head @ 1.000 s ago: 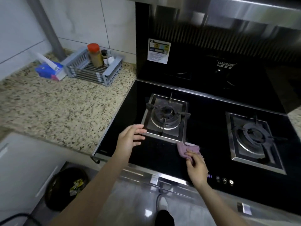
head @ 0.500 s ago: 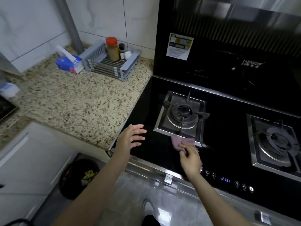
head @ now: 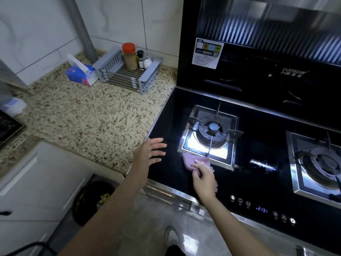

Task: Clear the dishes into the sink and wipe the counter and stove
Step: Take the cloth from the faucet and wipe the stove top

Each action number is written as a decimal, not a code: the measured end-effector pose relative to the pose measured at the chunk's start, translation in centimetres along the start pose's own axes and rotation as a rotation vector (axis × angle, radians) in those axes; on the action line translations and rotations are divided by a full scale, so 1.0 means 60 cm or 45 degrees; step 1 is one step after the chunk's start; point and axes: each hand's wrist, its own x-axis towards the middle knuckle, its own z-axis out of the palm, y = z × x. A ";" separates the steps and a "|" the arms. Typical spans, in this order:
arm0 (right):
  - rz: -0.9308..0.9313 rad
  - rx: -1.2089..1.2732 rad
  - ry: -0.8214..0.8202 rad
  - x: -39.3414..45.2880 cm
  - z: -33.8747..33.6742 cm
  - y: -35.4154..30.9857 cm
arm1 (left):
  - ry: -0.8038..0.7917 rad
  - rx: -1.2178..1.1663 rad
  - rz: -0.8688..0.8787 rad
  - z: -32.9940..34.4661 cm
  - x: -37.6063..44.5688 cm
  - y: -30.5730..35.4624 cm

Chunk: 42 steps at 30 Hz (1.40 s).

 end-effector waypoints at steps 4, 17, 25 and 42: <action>-0.030 0.029 -0.001 -0.002 0.037 -0.023 | 0.035 -0.021 -0.019 -0.021 0.016 0.013; -0.236 0.059 -0.153 0.000 0.145 -0.080 | 0.226 -0.176 0.021 -0.062 0.060 0.054; -0.046 0.492 -0.551 0.003 0.186 -0.158 | 0.293 -0.212 0.086 -0.105 0.080 0.072; 0.040 0.558 0.077 0.269 0.156 -0.305 | 0.008 -0.098 0.118 -0.146 0.227 0.167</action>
